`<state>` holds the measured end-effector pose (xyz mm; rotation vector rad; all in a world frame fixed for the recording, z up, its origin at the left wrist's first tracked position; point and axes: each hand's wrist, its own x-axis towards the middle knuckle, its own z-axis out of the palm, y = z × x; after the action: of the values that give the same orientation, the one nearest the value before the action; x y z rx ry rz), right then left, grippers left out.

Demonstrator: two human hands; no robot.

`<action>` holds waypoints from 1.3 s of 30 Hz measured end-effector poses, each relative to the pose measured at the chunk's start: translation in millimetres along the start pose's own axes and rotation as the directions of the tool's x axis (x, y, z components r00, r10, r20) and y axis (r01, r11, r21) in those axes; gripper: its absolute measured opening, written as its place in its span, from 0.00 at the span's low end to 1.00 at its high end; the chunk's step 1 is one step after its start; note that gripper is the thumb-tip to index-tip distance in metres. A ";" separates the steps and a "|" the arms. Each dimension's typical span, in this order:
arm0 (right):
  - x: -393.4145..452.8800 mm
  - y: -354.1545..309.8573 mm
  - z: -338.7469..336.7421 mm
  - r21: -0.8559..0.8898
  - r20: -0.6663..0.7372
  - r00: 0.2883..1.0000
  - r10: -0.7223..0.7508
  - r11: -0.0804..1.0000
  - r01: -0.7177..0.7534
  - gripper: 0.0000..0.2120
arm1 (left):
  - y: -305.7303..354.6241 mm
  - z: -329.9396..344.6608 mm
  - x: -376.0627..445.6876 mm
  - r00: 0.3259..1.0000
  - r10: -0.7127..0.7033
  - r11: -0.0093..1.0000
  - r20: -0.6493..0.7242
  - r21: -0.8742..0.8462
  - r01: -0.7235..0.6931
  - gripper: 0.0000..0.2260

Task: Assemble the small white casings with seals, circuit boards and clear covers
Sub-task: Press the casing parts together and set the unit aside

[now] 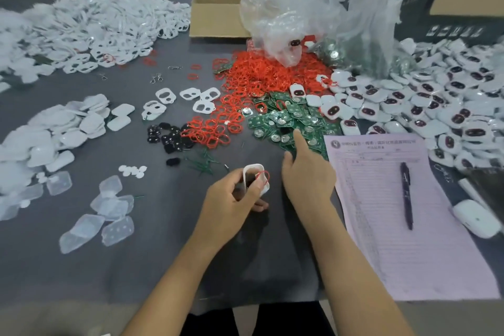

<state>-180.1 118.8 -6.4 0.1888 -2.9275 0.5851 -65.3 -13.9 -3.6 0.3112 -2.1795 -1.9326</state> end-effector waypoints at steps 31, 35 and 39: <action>-105.8 41.6 -17.1 0.154 -0.259 0.934 -0.247 0.944 0.292 0.07 | -8.1 -11.7 -11.7 0.990 -0.108 0.885 -0.090 -0.463 0.054 0.16; -109.0 44.0 -16.9 0.215 -0.221 0.919 -0.325 0.903 0.371 0.06 | -16.7 -14.0 -25.1 0.986 -0.079 0.912 -0.149 -0.409 0.011 0.11; -110.6 40.9 -18.4 0.318 -0.216 0.934 -0.284 0.884 0.342 0.06 | -15.0 -14.0 -25.7 0.993 -0.051 0.931 -0.109 -0.365 0.008 0.14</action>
<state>-75.6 173.7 -23.7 0.6138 -2.5328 1.0082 -36.4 -21.3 -17.3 0.3824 -1.7073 -2.2202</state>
